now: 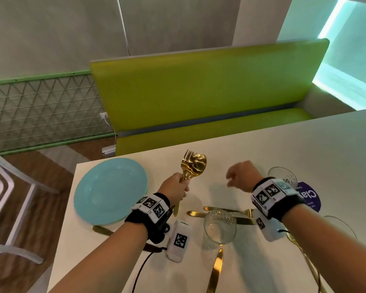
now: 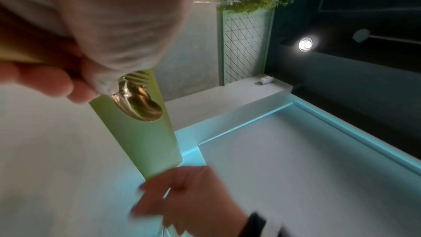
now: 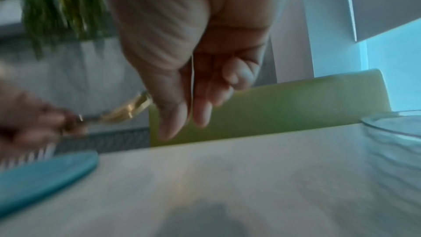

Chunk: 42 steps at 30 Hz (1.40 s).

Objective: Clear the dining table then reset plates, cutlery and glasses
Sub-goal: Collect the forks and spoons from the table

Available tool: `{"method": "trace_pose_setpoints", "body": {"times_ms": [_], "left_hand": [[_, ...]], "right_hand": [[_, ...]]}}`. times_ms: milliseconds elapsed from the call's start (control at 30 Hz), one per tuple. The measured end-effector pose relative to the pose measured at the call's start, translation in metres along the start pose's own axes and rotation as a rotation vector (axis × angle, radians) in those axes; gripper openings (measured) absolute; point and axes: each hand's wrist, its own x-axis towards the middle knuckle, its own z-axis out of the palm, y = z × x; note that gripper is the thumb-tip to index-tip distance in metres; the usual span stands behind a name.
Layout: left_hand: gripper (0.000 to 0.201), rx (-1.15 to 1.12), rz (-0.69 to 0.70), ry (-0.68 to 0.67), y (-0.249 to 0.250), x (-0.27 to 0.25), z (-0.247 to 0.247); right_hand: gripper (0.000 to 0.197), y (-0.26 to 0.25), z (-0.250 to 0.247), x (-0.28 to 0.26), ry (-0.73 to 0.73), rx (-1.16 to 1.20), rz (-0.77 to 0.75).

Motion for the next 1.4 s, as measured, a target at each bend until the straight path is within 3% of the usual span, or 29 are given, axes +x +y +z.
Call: {"method": "trace_pose_setpoints", "body": {"times_ms": [67,167,500,600,733,867,967,1100,1233,1400], "left_hand": [[0.015,-0.042,-0.023,0.020,-0.002,0.002,-0.001],[0.018,-0.073,-0.039,0.035,-0.004,0.004,-0.002],[0.020,-0.196,-0.057,0.025,-0.007,-0.006,-0.002],[0.019,-0.233,-0.035,0.024,-0.005,-0.011,-0.006],[0.018,-0.288,-0.003,0.042,0.001,-0.017,-0.012],[0.015,-0.319,0.039,0.094,0.009,-0.022,-0.016],[0.012,-0.287,0.086,0.172,0.014,-0.026,-0.017],[0.012,-0.210,0.099,0.115,0.020,-0.038,-0.013],[0.011,-0.095,0.135,0.023,0.020,-0.055,-0.005],[0.015,-0.208,0.096,-0.012,0.013,-0.073,-0.005]], "right_hand": [[0.036,0.007,0.022,-0.001,-0.199,-0.123,0.042],[0.036,0.014,0.058,-0.001,-0.320,-0.209,0.070],[0.027,0.011,0.085,-0.005,-0.285,-0.237,0.105],[0.018,0.014,0.070,-0.007,-0.234,-0.158,0.087],[0.018,0.016,0.024,-0.010,-0.054,-0.053,0.055],[0.021,-0.003,-0.036,-0.028,0.105,-0.200,-0.053],[0.022,-0.037,-0.059,-0.047,0.110,-0.324,-0.205],[0.023,-0.082,-0.053,-0.062,0.042,-0.466,-0.379],[0.026,-0.109,-0.042,-0.062,0.096,-0.452,-0.457],[0.025,-0.117,-0.036,-0.067,0.119,-0.386,-0.486]]}}
